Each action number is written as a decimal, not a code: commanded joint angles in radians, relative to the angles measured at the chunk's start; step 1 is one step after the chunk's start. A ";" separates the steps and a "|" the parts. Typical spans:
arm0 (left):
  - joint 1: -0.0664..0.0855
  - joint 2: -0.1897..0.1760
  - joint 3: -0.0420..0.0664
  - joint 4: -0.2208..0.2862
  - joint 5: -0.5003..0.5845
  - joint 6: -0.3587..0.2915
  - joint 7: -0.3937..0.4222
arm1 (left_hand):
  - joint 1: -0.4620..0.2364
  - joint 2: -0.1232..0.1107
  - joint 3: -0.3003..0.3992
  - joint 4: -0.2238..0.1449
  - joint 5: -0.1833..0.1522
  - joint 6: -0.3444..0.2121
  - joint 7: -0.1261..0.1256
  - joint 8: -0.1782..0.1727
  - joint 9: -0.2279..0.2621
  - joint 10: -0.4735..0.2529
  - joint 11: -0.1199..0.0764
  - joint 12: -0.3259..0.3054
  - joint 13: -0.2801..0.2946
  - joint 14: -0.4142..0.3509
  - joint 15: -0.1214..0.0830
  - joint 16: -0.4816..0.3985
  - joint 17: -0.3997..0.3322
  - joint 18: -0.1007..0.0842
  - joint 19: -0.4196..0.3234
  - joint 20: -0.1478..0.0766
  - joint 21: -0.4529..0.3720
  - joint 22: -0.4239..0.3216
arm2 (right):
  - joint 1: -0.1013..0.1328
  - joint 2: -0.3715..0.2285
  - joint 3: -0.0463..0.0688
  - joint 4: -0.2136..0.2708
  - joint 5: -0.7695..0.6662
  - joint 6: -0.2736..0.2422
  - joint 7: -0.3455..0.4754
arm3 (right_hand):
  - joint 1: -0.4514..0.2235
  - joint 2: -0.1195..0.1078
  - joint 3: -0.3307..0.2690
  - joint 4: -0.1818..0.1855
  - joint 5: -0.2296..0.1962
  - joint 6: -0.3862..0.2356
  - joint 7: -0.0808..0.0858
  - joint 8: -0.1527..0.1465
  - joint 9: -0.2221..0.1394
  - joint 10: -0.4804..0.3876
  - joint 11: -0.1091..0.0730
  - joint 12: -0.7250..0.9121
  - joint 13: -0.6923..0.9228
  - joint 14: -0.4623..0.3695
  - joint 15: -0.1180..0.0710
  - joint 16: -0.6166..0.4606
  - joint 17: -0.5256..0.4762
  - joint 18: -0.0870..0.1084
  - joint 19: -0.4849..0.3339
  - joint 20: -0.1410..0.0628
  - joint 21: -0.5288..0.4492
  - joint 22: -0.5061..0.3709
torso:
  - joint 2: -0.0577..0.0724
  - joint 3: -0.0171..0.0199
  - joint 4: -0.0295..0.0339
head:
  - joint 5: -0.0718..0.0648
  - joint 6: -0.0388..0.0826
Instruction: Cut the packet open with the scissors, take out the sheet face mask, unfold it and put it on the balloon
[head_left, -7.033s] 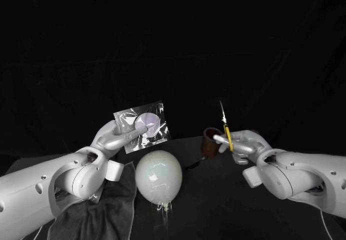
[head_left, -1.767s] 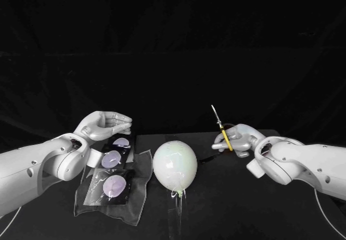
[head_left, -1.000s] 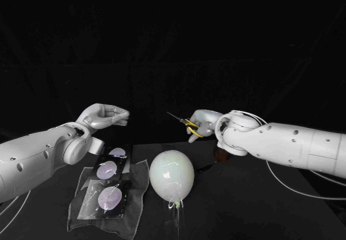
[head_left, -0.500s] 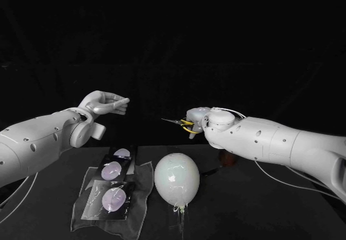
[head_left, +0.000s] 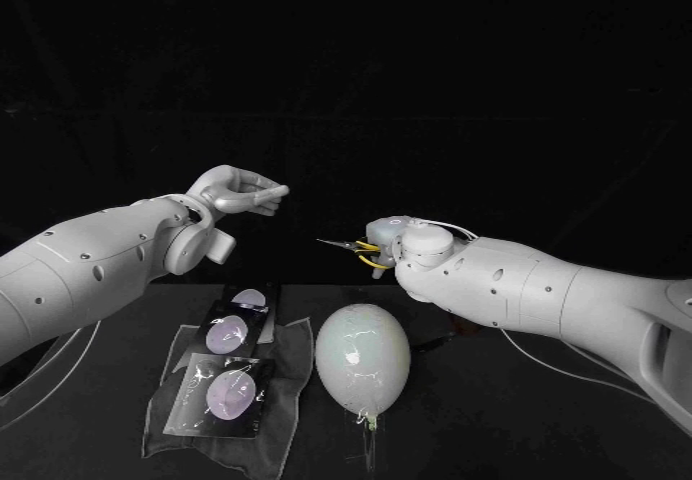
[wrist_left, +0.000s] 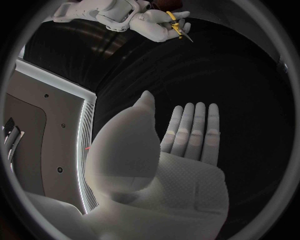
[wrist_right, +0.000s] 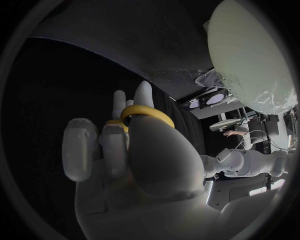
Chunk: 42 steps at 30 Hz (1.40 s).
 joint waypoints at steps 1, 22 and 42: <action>0.009 0.027 0.001 -0.002 -0.139 0.110 -0.069 | -0.001 -0.007 -0.025 0.001 0.003 -0.011 0.055 -0.007 -0.002 -0.010 0.006 -0.003 0.001 0.008 0.004 -0.002 0.000 -0.015 -0.013 0.000 -0.009 -0.005 | -0.001 0.014 0.001 -0.005 -0.108 -0.064 -0.008 | 0.074 0.104 -0.022 0.007 -0.002 0.009 -0.001 -0.004 -0.001 0.125 -0.078 -0.003 -0.001 0.053 -0.001 -0.006 0.012 -0.002 0.018 0.000 0.008 0.201 | 0.022 -0.0028 0.0042 | 0.003 0.009; 0.015 0.138 -0.004 -0.076 -0.362 0.147 -0.079 | 0.043 0.018 -0.044 -0.001 0.002 0.030 0.045 0.012 0.015 0.008 0.000 0.012 0.004 -0.017 0.007 -0.041 -0.014 -0.023 -0.004 -0.002 -0.010 -0.013 | -0.003 0.031 0.001 0.043 -0.311 -0.100 -0.044 | 0.084 0.099 -0.024 0.006 0.010 0.010 -0.003 -0.008 -0.001 0.123 -0.080 -0.012 -0.004 0.052 -0.004 -0.010 0.006 -0.004 0.022 -0.001 0.015 0.204 | 0.054 -0.0031 0.0023 | 0.021 0.019; 0.013 0.170 -0.018 -0.079 -0.395 0.240 -0.195 | 0.025 0.072 -0.061 -0.003 0.002 0.115 0.021 0.035 0.031 0.107 -0.030 0.033 0.010 0.091 -0.027 -0.013 0.003 0.022 0.078 -0.004 0.029 -0.004 | -0.006 0.026 0.001 0.082 -0.347 -0.107 -0.071 | 0.084 0.100 -0.024 0.009 0.012 0.011 -0.003 -0.008 -0.002 0.124 -0.080 -0.013 -0.005 0.053 -0.004 -0.008 0.010 -0.005 0.024 -0.002 0.020 0.206 | 0.051 -0.0033 -0.0031 | 0.033 0.013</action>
